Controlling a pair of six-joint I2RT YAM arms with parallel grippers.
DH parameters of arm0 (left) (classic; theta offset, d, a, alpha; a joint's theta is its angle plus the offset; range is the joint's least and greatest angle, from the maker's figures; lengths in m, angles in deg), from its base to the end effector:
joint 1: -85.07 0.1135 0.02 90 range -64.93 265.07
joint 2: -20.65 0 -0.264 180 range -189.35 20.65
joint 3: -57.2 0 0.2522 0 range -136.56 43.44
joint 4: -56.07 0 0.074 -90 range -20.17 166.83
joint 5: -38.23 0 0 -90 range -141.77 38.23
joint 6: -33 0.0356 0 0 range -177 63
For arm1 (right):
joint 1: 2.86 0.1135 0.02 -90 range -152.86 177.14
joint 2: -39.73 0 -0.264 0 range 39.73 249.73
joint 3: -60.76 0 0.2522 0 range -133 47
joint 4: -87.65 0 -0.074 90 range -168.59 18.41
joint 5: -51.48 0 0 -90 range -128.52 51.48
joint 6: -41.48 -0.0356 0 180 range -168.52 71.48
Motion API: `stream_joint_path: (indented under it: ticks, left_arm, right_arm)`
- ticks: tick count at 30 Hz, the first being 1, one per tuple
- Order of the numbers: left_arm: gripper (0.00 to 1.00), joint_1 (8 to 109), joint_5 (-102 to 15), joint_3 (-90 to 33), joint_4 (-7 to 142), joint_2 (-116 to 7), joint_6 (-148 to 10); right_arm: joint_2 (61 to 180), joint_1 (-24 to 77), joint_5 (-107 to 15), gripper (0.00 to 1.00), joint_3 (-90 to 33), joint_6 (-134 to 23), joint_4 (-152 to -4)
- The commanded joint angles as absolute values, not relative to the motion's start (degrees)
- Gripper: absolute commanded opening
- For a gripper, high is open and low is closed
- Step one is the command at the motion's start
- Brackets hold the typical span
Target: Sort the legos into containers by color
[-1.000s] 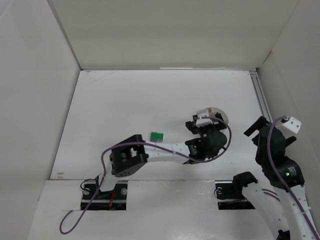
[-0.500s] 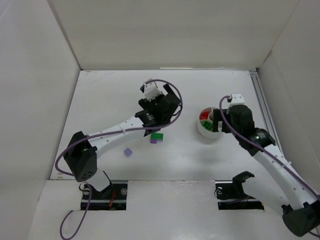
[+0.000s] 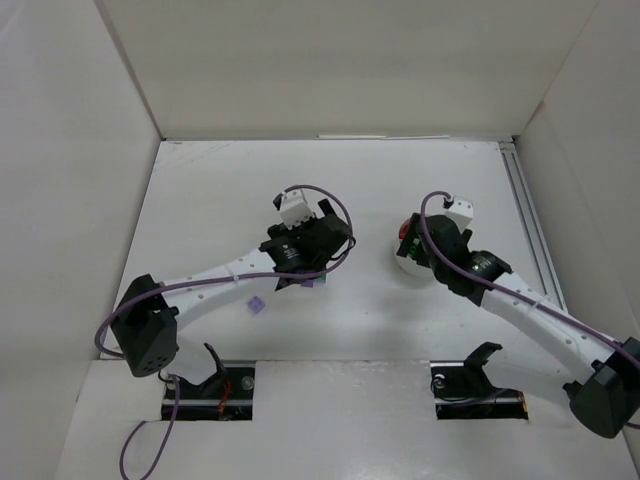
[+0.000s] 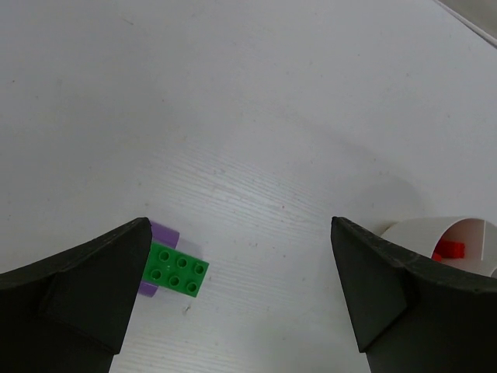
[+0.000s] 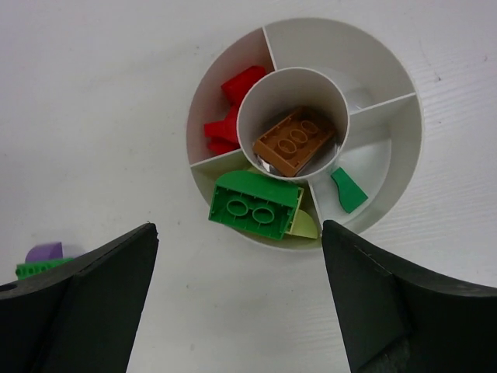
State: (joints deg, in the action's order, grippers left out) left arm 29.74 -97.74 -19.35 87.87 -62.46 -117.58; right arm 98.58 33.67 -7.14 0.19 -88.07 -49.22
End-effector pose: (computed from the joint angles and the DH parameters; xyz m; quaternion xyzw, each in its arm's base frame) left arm 0.2010 -0.2456 0.2855 -0.2079 0.8200 -0.1534 0.5107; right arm 0.1828 0.1124 0.2780 0.1343 0.8742 0.0500 0.4638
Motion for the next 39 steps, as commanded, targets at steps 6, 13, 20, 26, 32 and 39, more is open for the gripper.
stream_joint_path:
  ticks: [6, 13, 20, 26, 32, 39]
  left_arm:
    - [0.99, 29.96, -96.68, -14.75, 88.55, -55.90, -120.45]
    - [0.99, 29.96, -96.68, -11.41, 88.55, -53.17, -120.99]
    - [0.99, 29.96, -96.68, -10.79, 88.55, -52.65, -121.51]
    - [0.99, 29.96, -96.68, -10.79, 88.02, -52.65, -120.99]
    - [0.99, 29.96, -96.15, -10.79, 88.02, -52.65, -121.69]
    - [0.99, 29.96, -95.62, -10.79, 87.41, -52.65, -121.69]
  right_arm:
    - [106.34, 34.05, -3.45, 0.90, -0.64, -97.12, -51.44]
    - [107.41, 34.05, -2.92, 0.75, -0.11, -99.67, -53.01]
    - [105.74, 33.44, -0.28, 0.66, 1.03, -100.73, -53.01]
    - [108.28, 32.82, -0.28, 0.65, 0.50, -100.73, -52.40]
    - [105.13, 32.82, -0.28, 0.34, -0.03, -98.01, -52.92]
    - [94.85, 30.99, 4.55, 0.34, 1.20, -93.62, -51.34]
